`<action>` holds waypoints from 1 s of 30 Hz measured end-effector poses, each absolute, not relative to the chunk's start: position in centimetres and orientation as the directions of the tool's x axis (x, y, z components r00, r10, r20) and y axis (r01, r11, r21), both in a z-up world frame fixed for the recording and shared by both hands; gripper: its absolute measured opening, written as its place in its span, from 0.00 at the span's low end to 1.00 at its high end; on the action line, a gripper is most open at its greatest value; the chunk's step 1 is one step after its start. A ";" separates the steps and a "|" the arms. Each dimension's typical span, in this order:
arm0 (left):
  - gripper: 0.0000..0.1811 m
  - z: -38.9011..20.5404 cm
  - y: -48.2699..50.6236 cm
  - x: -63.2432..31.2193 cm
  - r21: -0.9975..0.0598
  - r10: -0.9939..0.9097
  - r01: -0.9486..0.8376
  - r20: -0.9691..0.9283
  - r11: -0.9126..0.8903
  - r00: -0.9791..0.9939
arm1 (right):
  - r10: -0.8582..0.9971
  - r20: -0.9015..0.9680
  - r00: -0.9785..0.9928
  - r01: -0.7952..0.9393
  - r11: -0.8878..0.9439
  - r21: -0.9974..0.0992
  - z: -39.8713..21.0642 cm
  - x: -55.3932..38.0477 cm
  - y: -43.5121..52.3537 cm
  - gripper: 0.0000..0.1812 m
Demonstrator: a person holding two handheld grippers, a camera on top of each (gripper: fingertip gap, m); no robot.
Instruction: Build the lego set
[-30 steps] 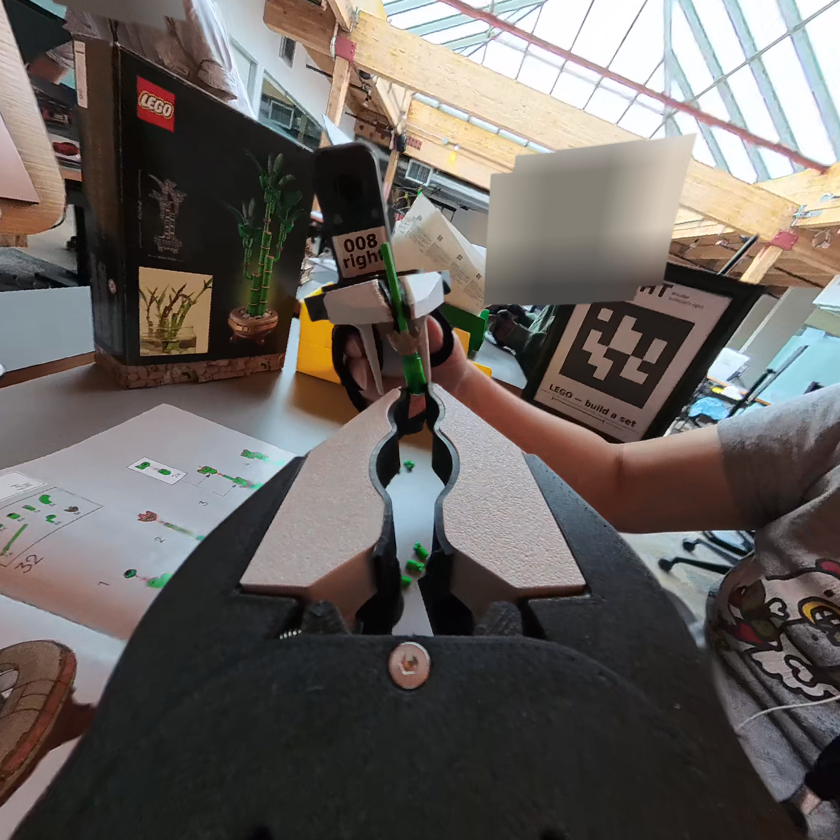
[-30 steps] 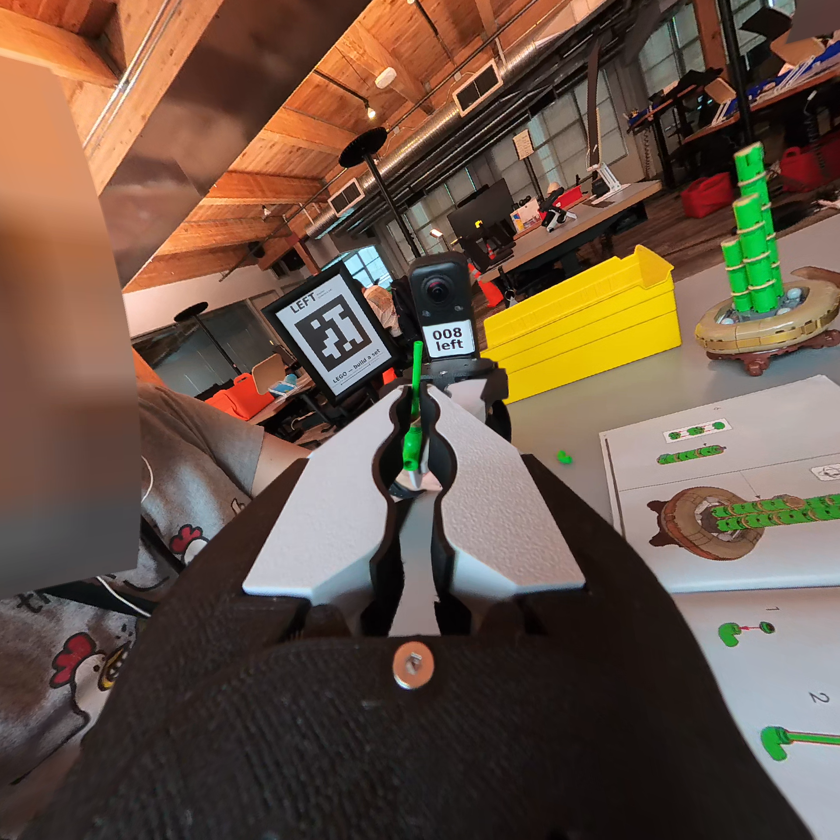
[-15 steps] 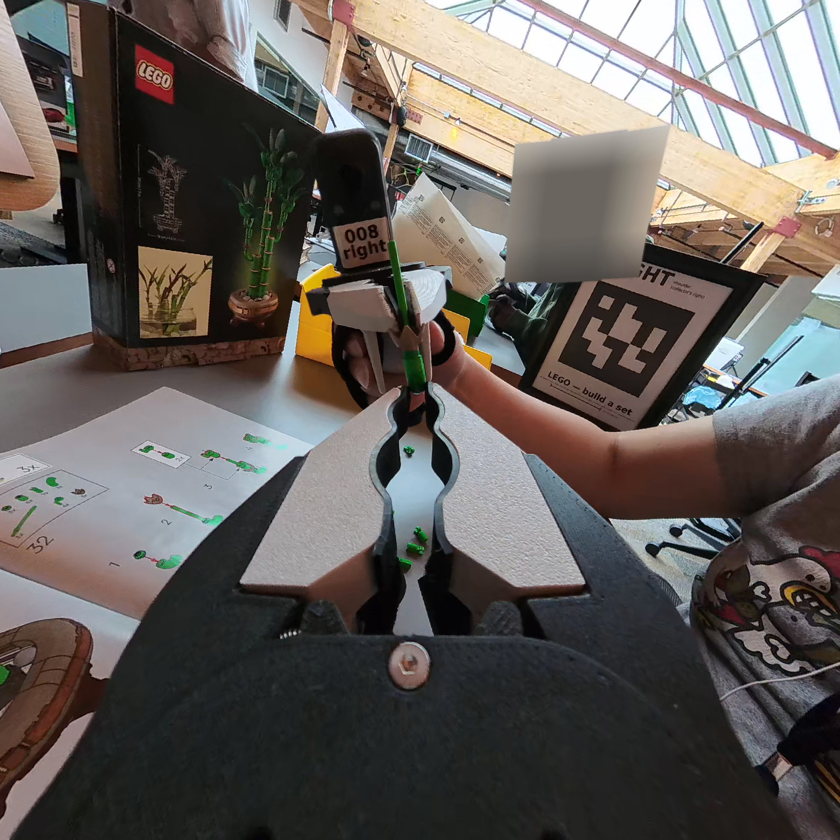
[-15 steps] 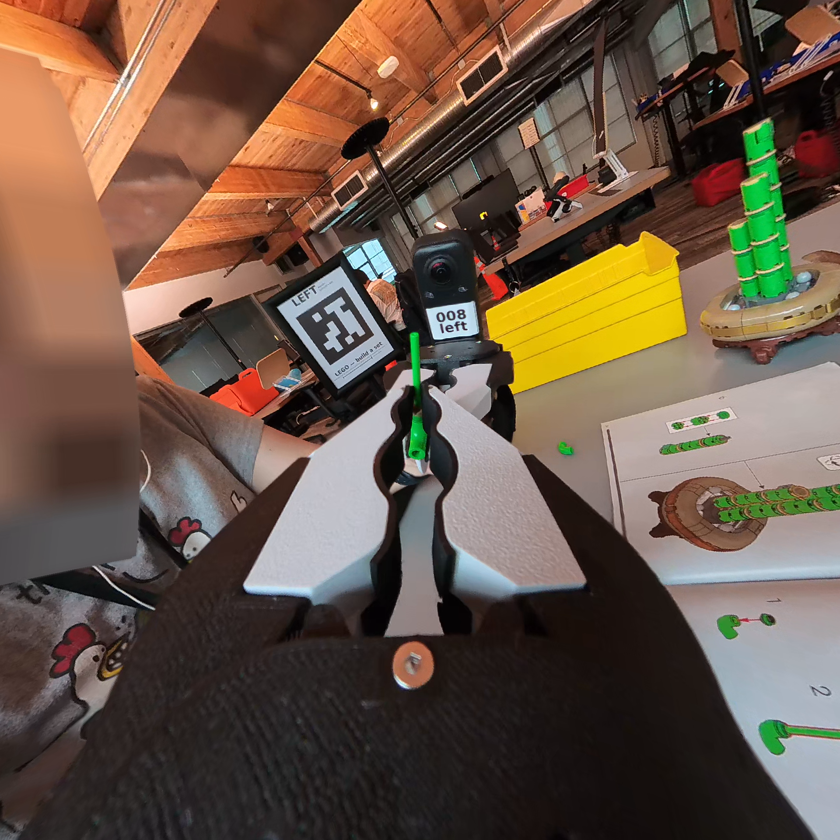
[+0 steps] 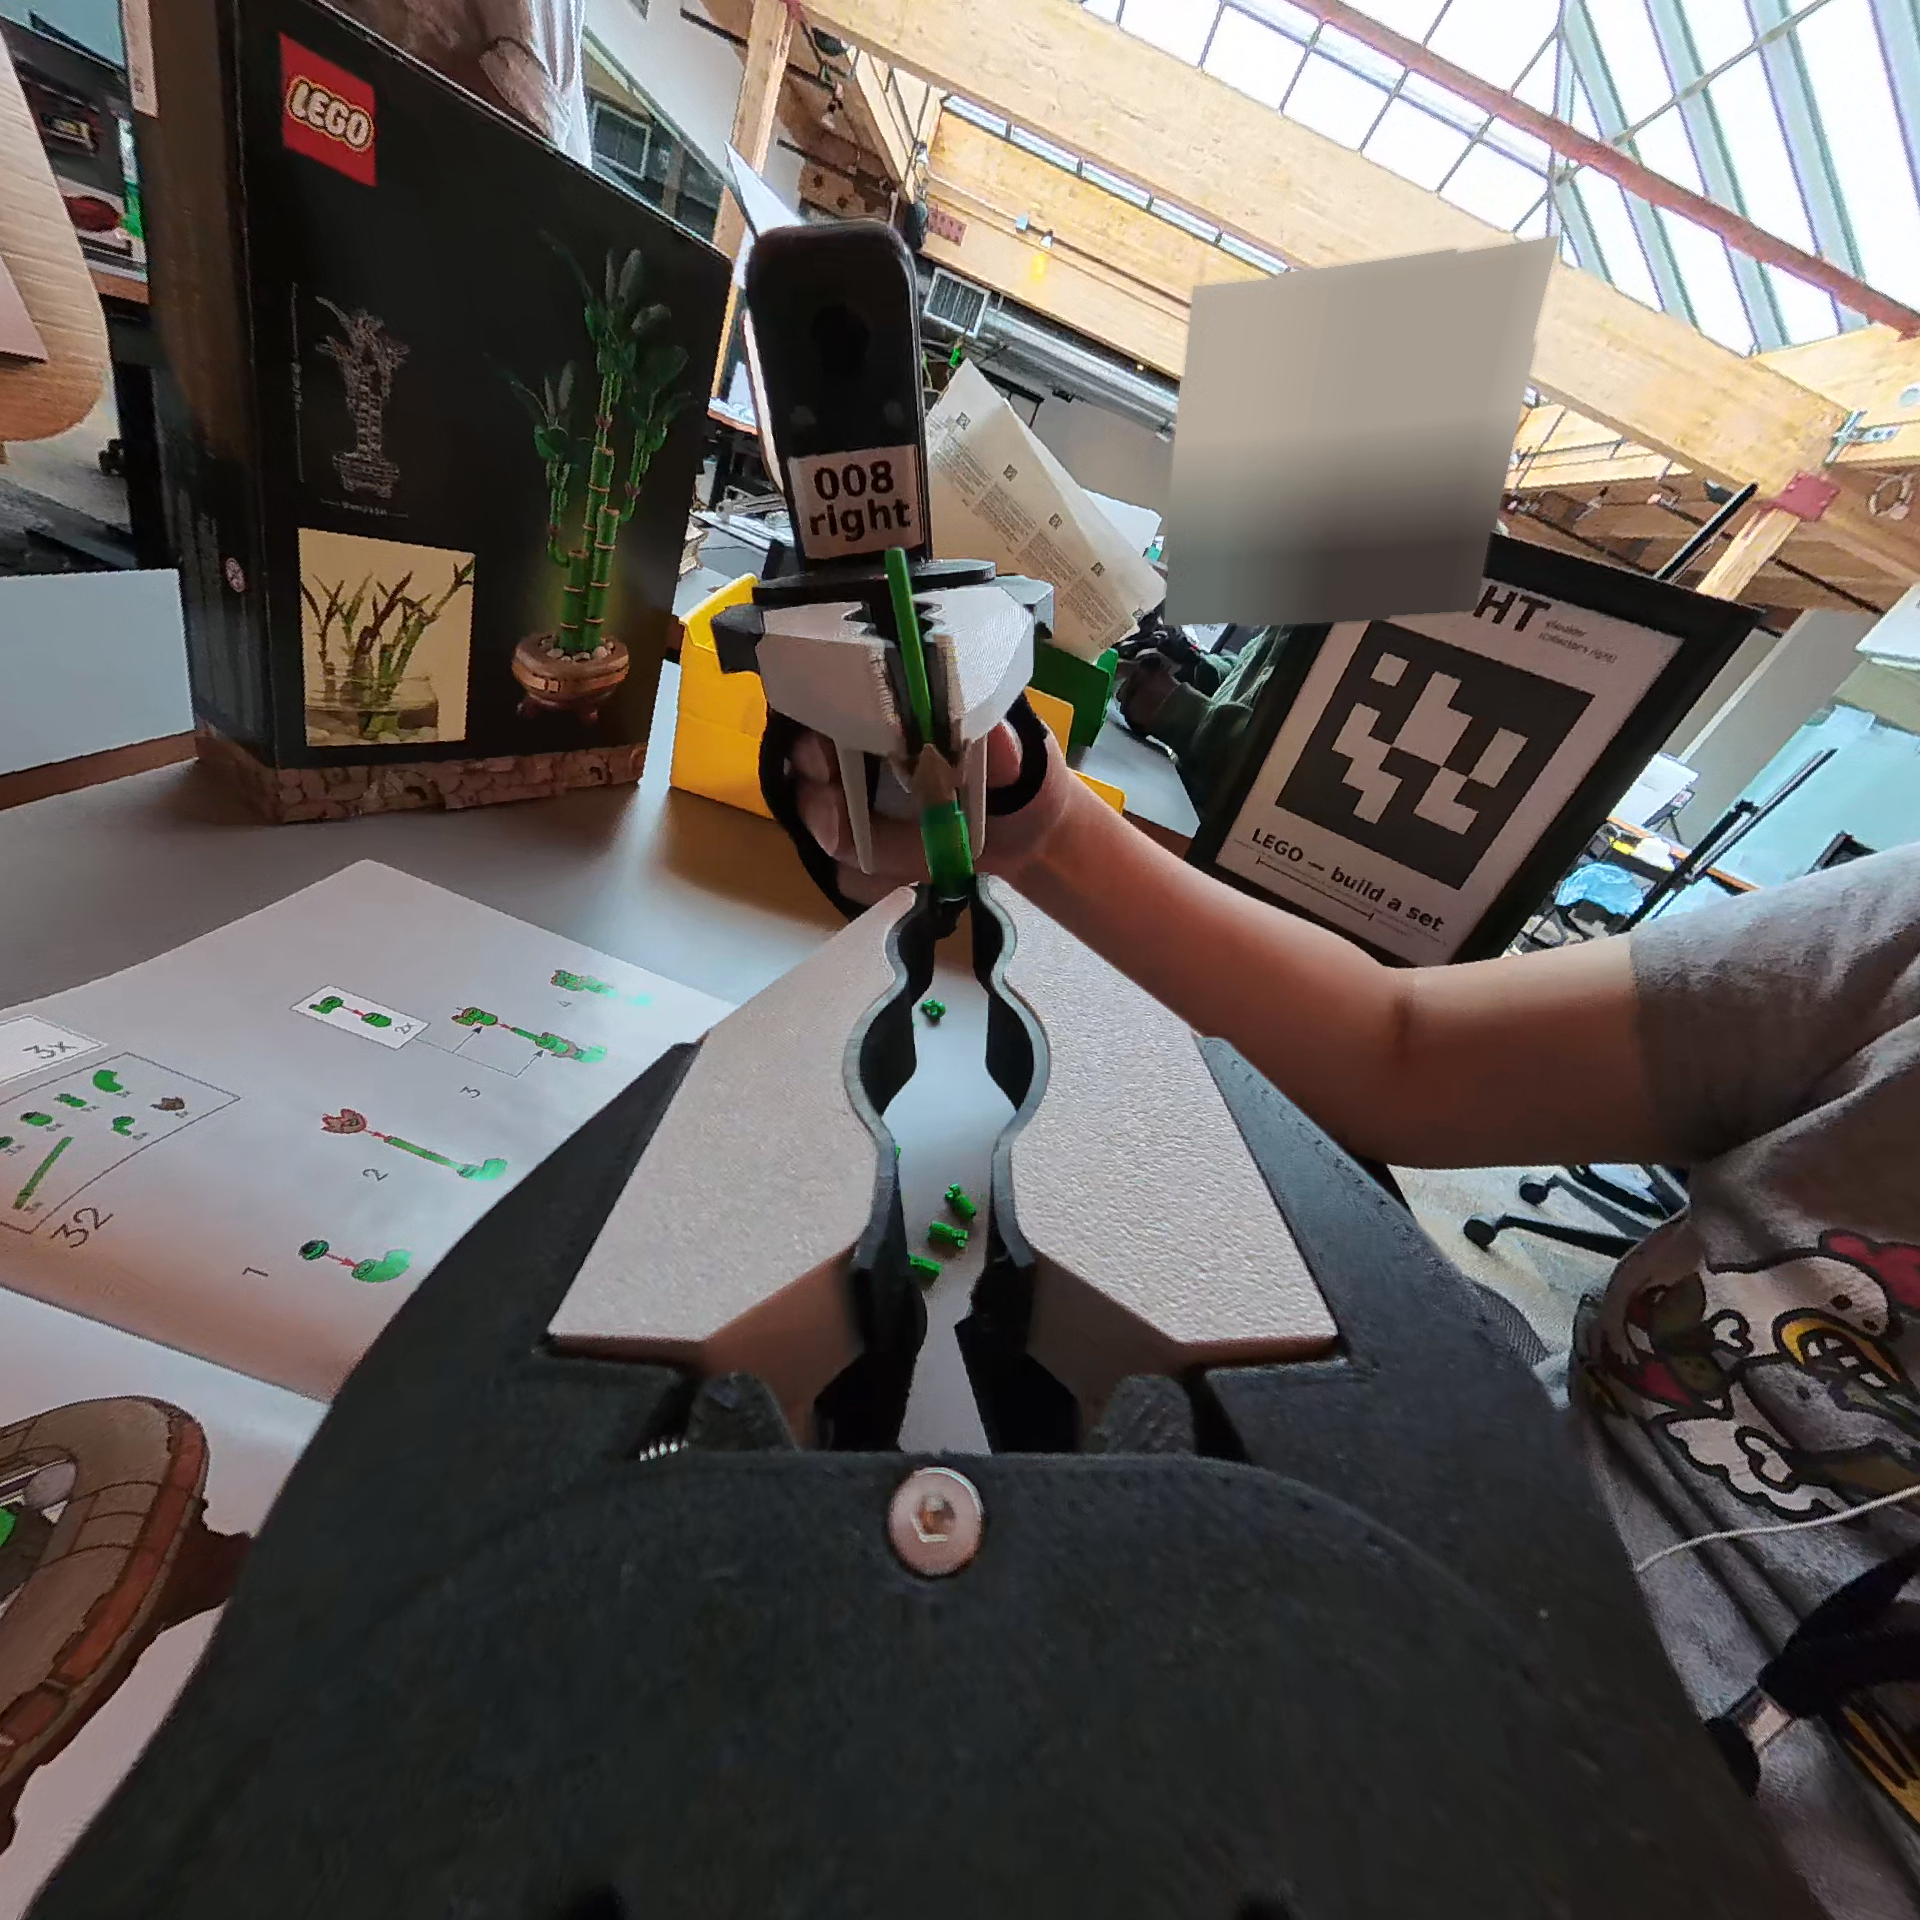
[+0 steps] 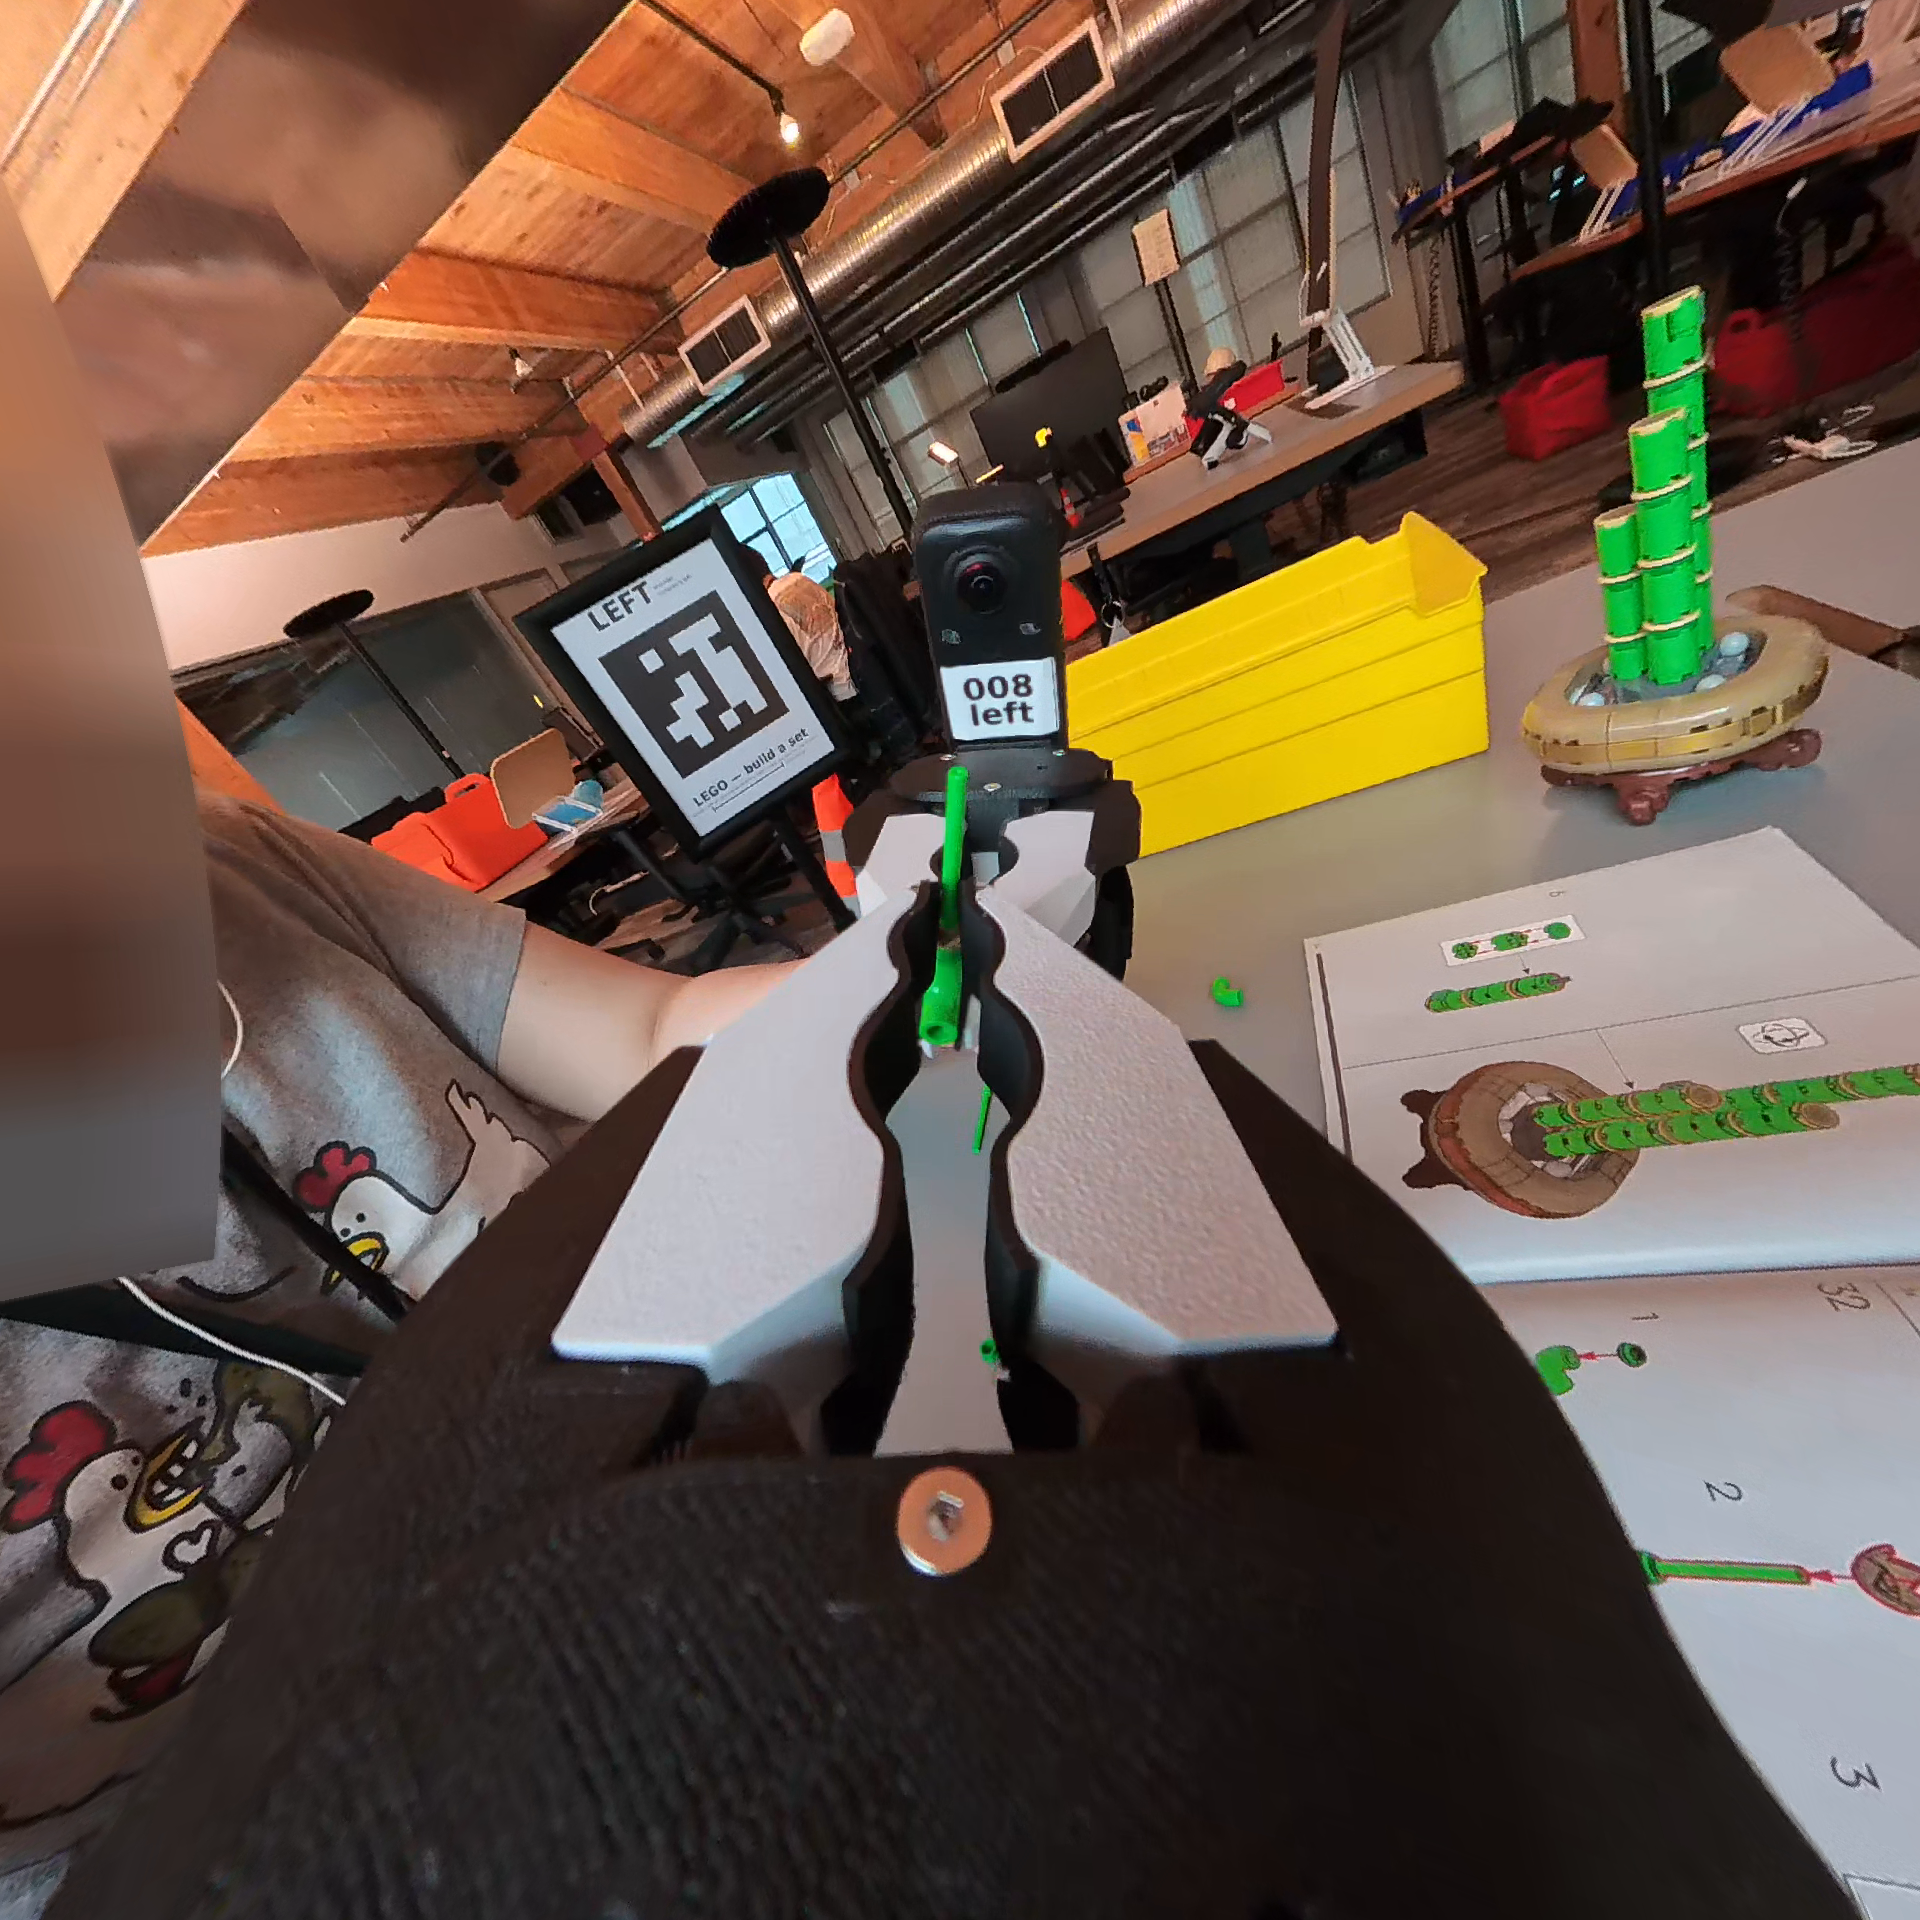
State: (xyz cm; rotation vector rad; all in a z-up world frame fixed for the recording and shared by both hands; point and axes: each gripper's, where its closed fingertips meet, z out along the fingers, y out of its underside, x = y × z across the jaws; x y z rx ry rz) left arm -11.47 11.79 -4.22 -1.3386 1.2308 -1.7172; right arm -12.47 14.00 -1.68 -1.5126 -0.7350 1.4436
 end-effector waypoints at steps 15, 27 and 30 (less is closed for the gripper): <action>0.02 -4.3 11.4 -11.5 -0.932 -0.886 -0.074 0.359 -0.354 -0.293 | 0.873 -0.464 0.149 -0.159 -0.442 -0.883 -1.3 -12.5 14.0 0.05; 0.02 -4.5 11.2 -11.3 -0.934 -0.886 -0.083 0.356 -0.347 -0.298 | 0.870 -0.472 0.141 -0.187 -0.445 -0.876 -0.7 -12.4 14.1 0.00; 0.02 -4.5 11.2 -11.3 -0.935 -0.888 -0.086 0.353 -0.343 -0.296 | 0.868 -0.476 0.143 -0.187 -0.448 -0.874 -0.8 -12.4 14.2 0.00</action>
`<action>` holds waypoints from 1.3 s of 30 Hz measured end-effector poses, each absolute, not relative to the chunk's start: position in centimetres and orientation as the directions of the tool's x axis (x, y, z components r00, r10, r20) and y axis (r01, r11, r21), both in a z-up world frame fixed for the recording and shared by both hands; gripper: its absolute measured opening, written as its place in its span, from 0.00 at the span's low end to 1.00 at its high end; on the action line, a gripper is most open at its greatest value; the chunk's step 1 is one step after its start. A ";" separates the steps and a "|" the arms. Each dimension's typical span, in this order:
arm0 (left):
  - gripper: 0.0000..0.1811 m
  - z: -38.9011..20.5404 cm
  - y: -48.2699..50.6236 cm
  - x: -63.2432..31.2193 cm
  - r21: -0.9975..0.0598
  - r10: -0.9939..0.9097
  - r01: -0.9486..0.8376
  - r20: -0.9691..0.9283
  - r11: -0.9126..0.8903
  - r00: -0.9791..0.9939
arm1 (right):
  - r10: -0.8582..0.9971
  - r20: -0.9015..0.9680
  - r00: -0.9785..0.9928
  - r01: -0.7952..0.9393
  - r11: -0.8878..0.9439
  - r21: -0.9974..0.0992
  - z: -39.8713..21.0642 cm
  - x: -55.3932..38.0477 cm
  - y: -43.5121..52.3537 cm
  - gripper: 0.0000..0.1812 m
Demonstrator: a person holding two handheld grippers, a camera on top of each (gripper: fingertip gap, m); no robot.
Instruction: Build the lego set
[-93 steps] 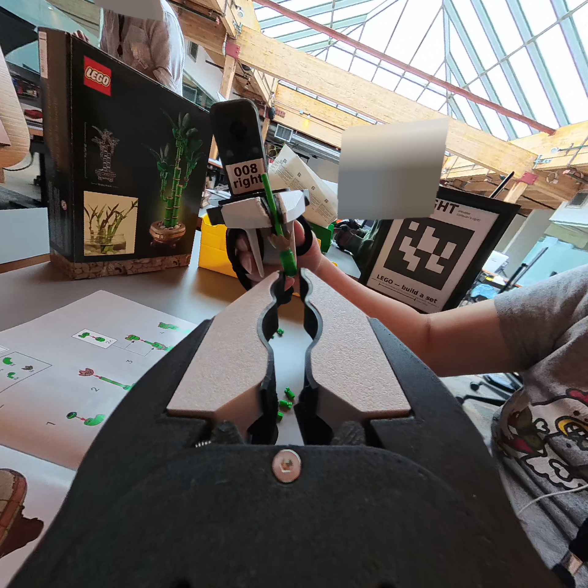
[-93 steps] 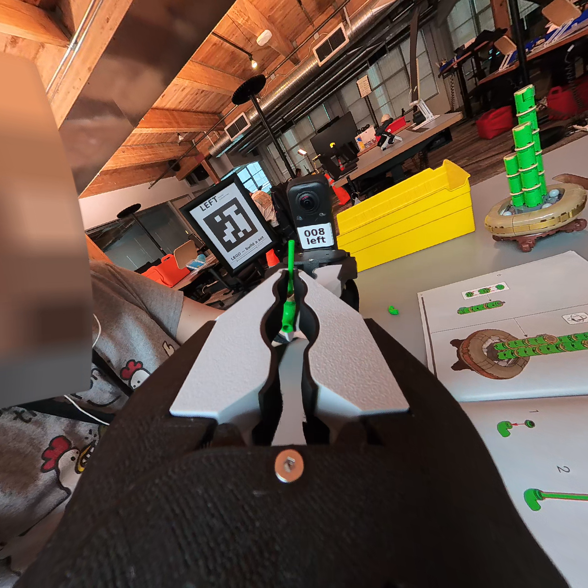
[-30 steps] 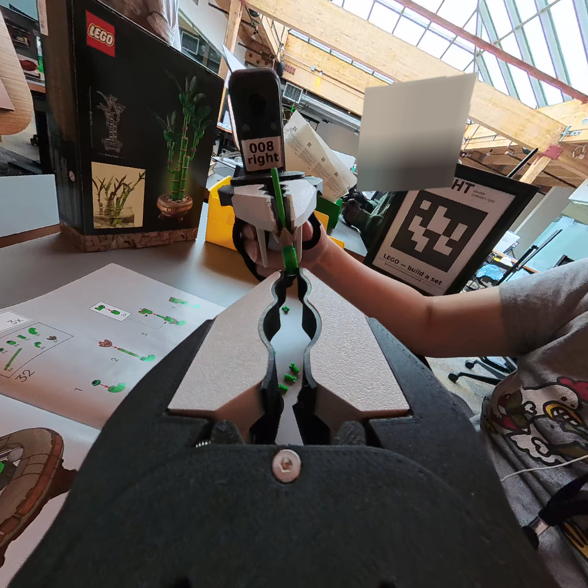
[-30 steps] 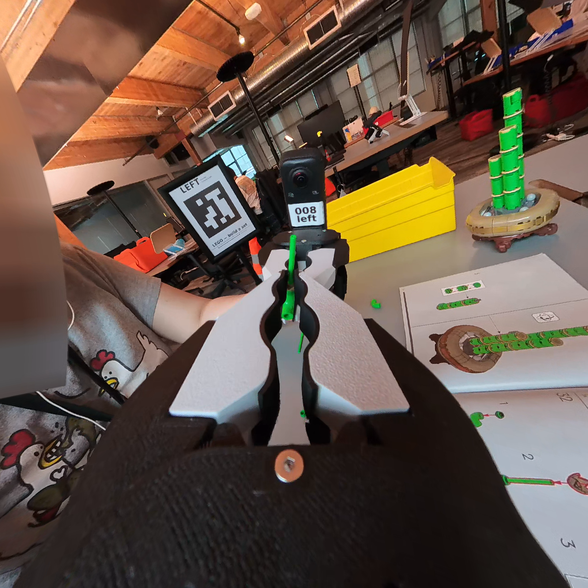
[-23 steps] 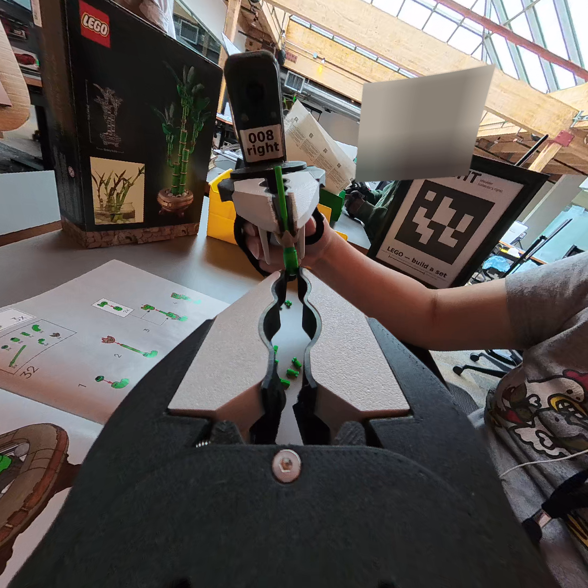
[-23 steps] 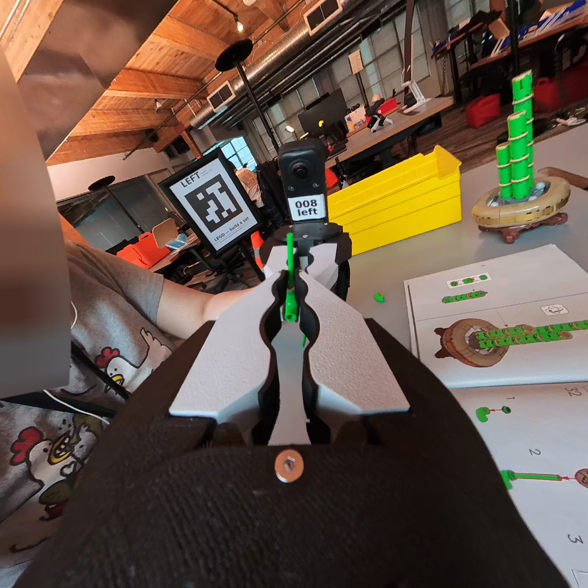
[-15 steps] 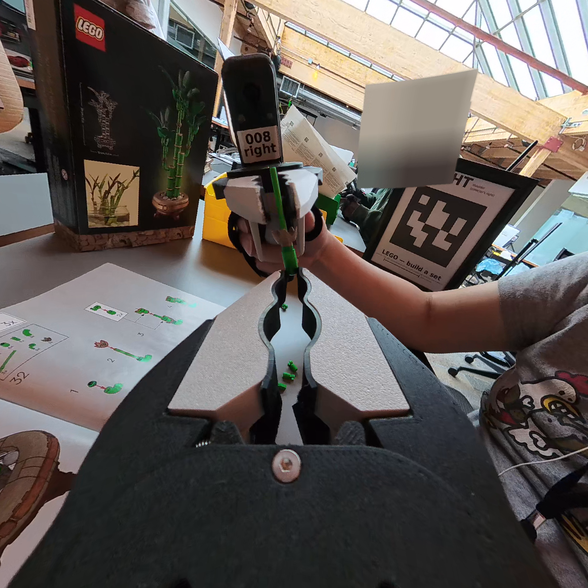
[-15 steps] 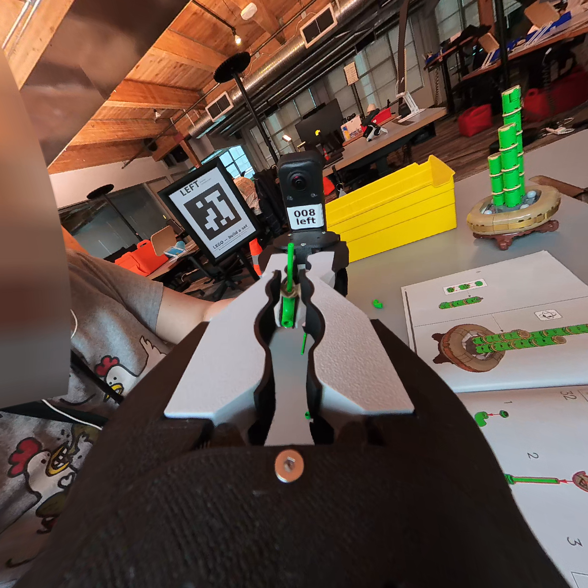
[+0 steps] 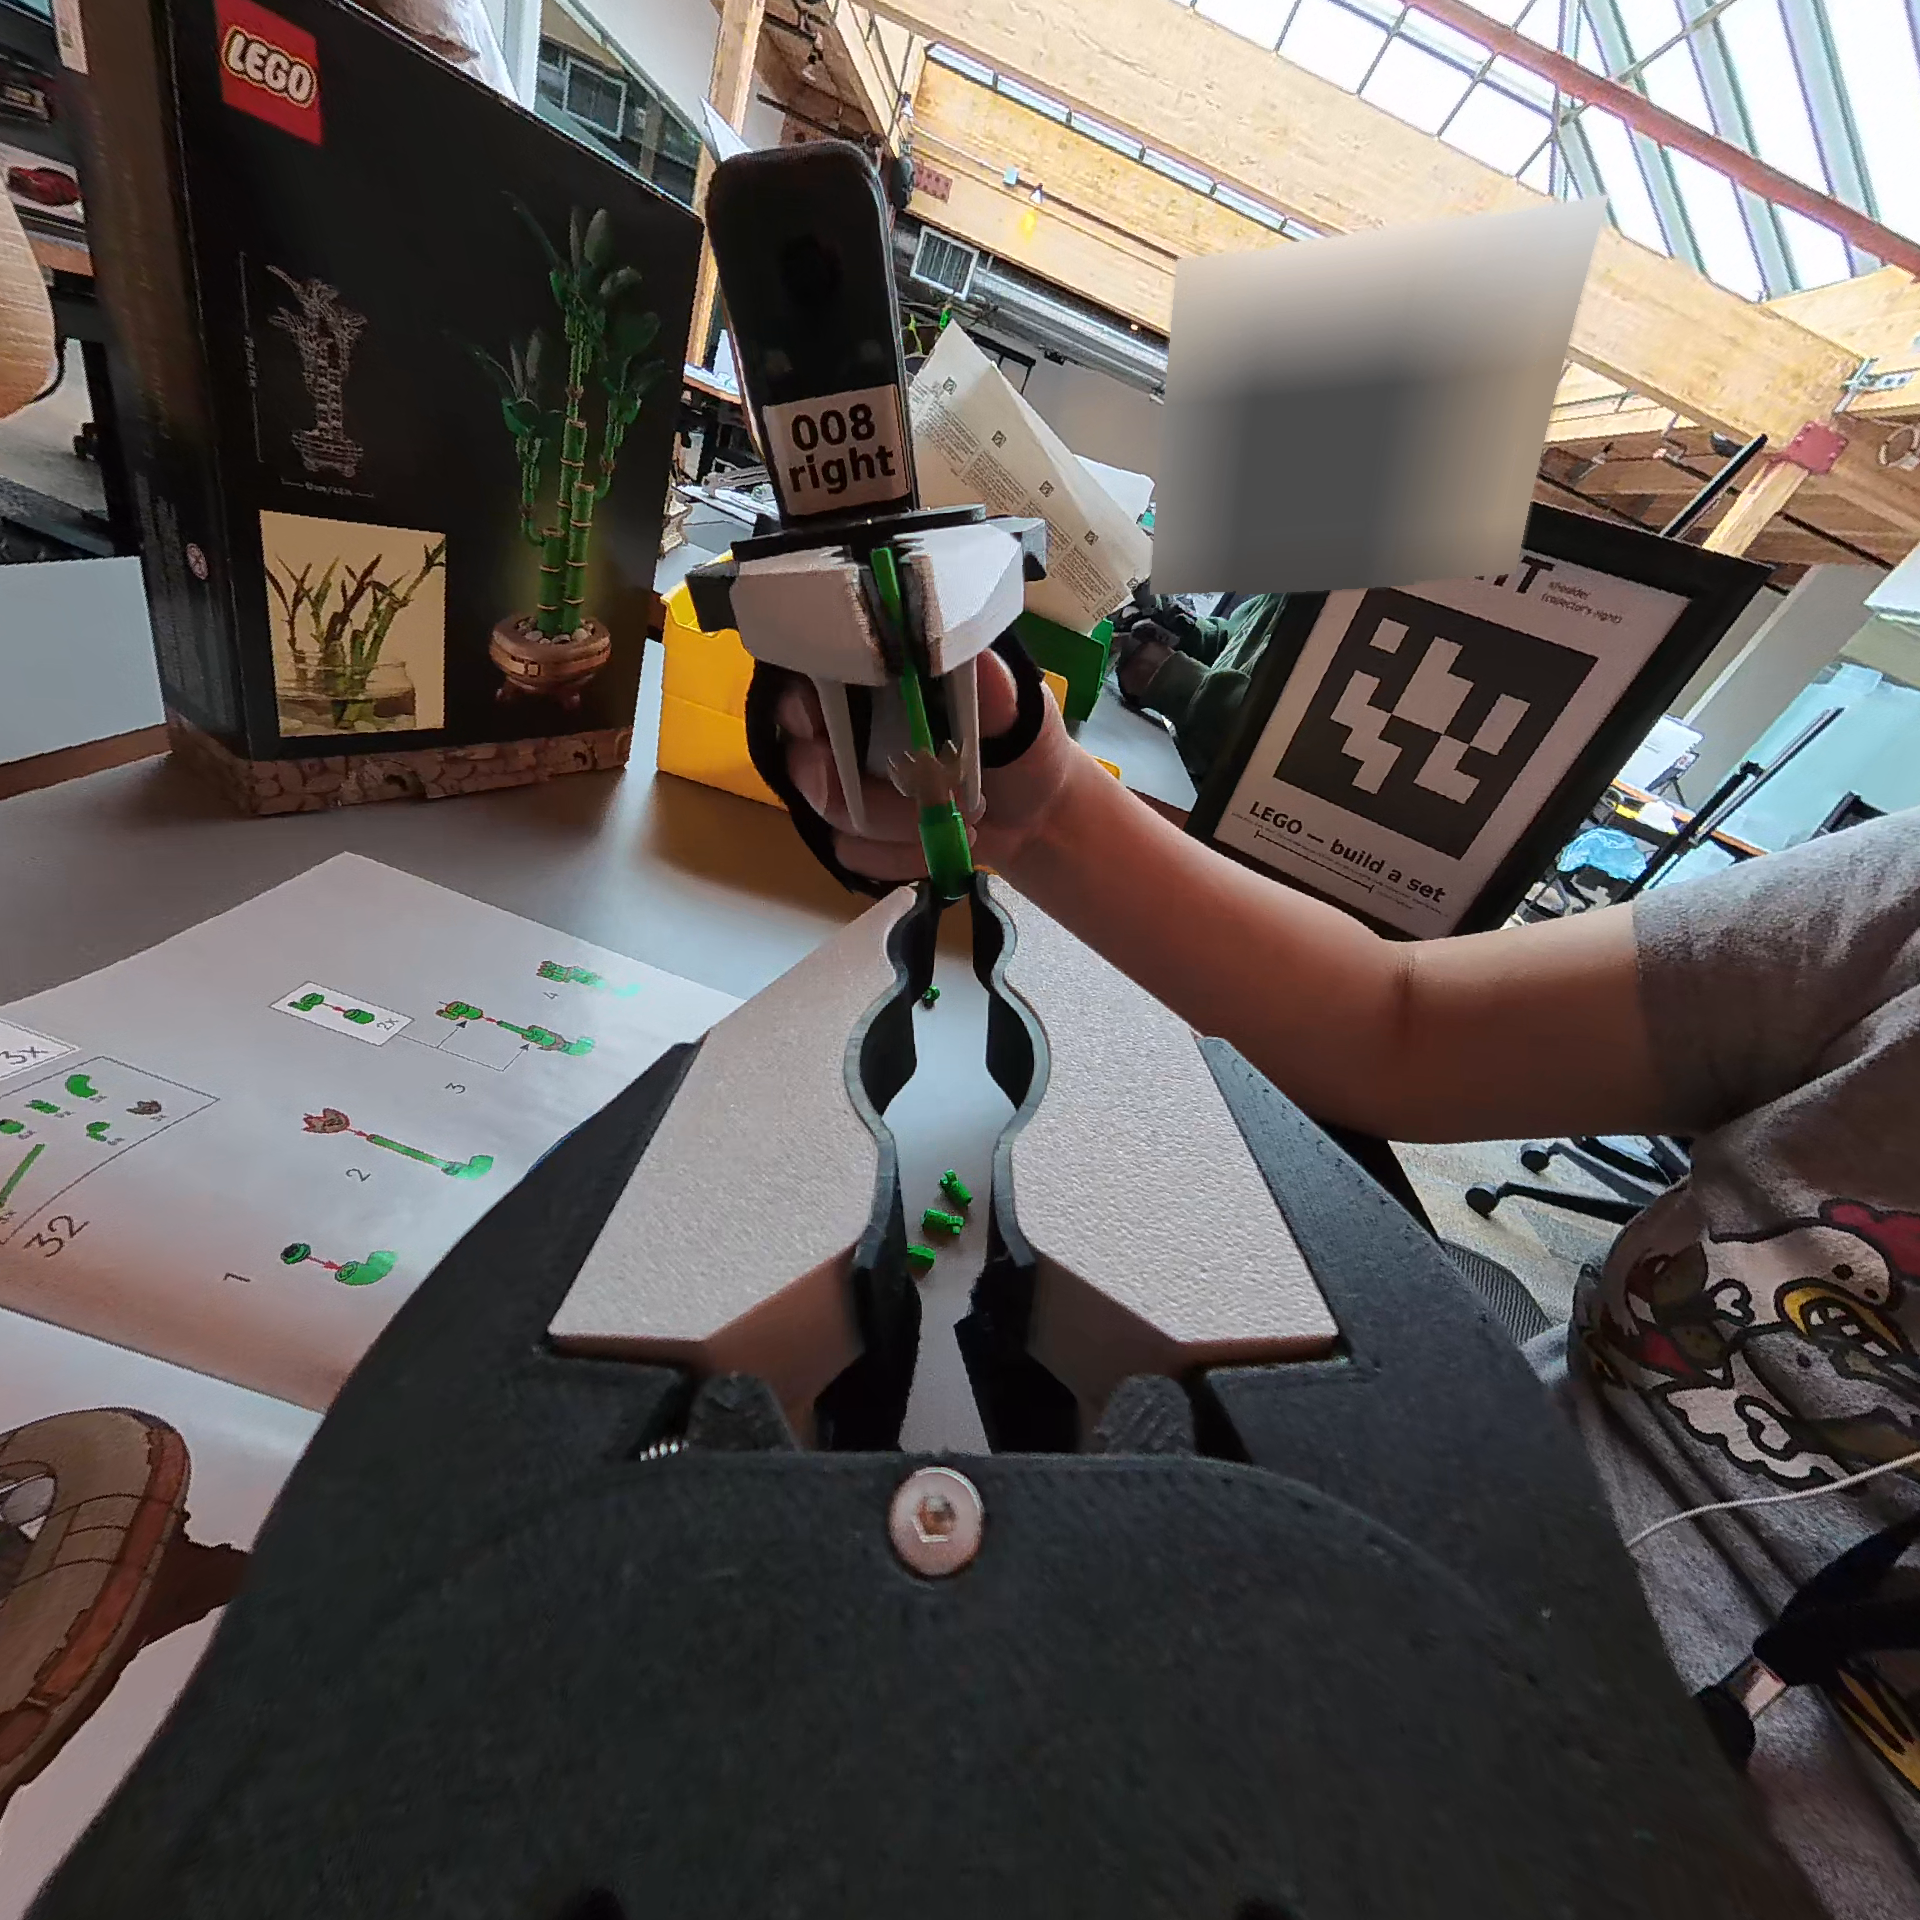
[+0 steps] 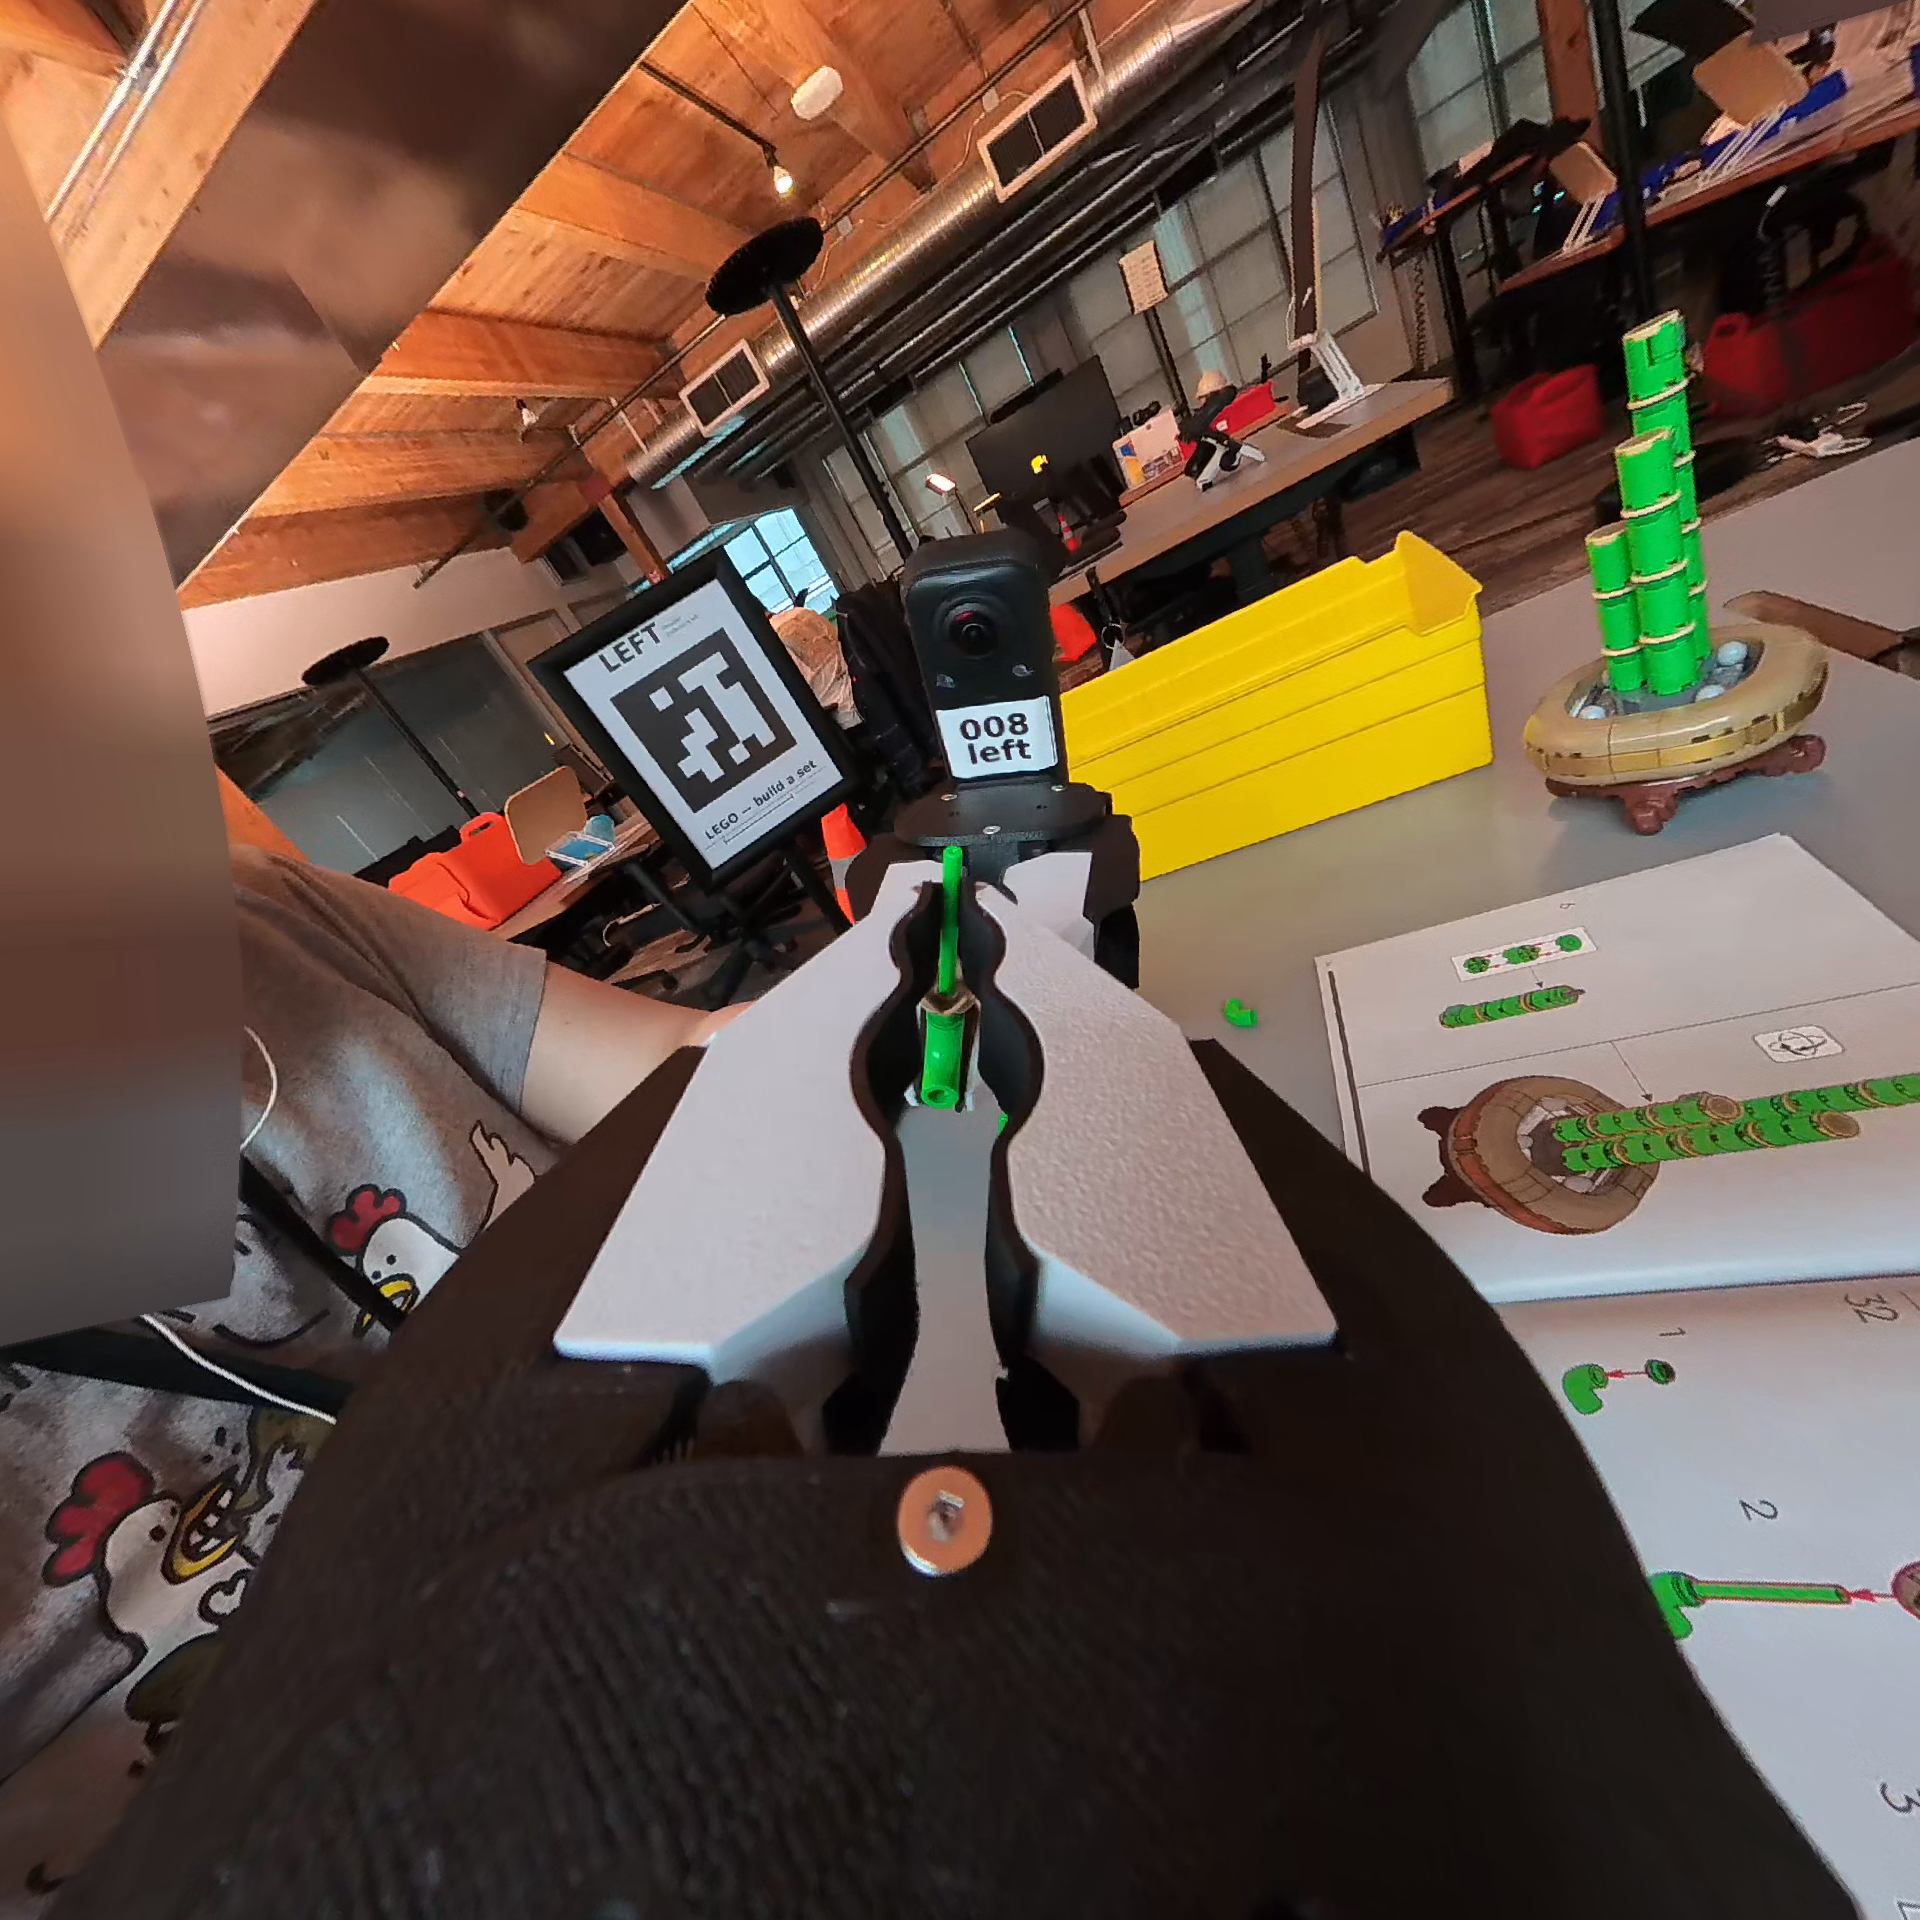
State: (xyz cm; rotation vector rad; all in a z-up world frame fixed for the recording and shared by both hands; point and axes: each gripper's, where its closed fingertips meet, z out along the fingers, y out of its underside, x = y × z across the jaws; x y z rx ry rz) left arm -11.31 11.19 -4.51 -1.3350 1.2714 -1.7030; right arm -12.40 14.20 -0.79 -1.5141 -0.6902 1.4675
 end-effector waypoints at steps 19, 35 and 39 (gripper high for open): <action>0.02 -4.4 11.4 -11.3 -0.935 -0.889 -0.074 0.353 -0.347 -0.291 | 0.859 -0.490 0.148 -0.132 -0.474 -0.871 -1.7 -12.9 14.0 0.01; 0.02 -4.3 11.6 -11.5 -0.937 -0.893 -0.064 0.346 -0.343 -0.287 | 0.858 -0.494 0.144 -0.146 -0.475 -0.868 -1.4 -12.9 14.0 0.01; 0.02 -4.1 11.4 -11.5 -0.936 -0.887 -0.067 0.349 -0.345 -0.302 | 0.868 -0.461 0.185 -0.170 -0.433 -0.885 -0.8 -12.3 14.4 0.03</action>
